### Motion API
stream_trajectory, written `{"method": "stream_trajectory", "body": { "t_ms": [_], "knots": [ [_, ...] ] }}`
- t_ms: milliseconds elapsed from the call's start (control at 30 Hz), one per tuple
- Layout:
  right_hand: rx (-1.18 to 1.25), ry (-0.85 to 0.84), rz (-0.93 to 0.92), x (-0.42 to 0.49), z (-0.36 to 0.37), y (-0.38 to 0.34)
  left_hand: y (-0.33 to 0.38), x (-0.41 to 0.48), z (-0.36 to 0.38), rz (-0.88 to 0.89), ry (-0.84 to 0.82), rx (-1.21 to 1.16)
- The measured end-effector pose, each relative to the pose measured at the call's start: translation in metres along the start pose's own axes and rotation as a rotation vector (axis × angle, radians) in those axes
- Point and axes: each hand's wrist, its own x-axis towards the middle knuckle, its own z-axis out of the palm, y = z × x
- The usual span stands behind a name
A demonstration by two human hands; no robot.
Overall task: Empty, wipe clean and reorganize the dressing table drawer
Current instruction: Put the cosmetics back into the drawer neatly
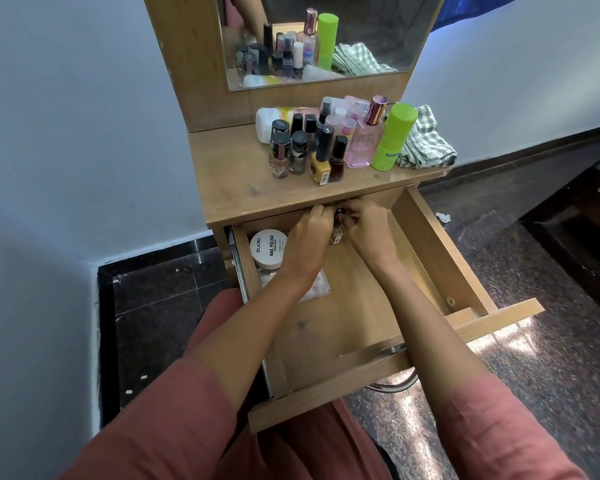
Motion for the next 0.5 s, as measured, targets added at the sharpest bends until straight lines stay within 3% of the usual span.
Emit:
{"method": "stream_trajectory", "body": {
  "t_ms": [200, 400, 500],
  "knots": [
    [-0.02, -0.012, -0.023, -0.004, -0.004, 0.0, -0.003, -0.004, -0.006, 0.011, 0.008, -0.017],
    [-0.003, 0.157, -0.062, -0.003, -0.032, -0.014, 0.006, -0.005, -0.034, 0.127, 0.203, -0.163],
    [0.061, 0.208, -0.122, 0.005, -0.045, -0.033, 0.015, 0.012, -0.059, 0.104, 0.318, -0.3]
  ]
}}
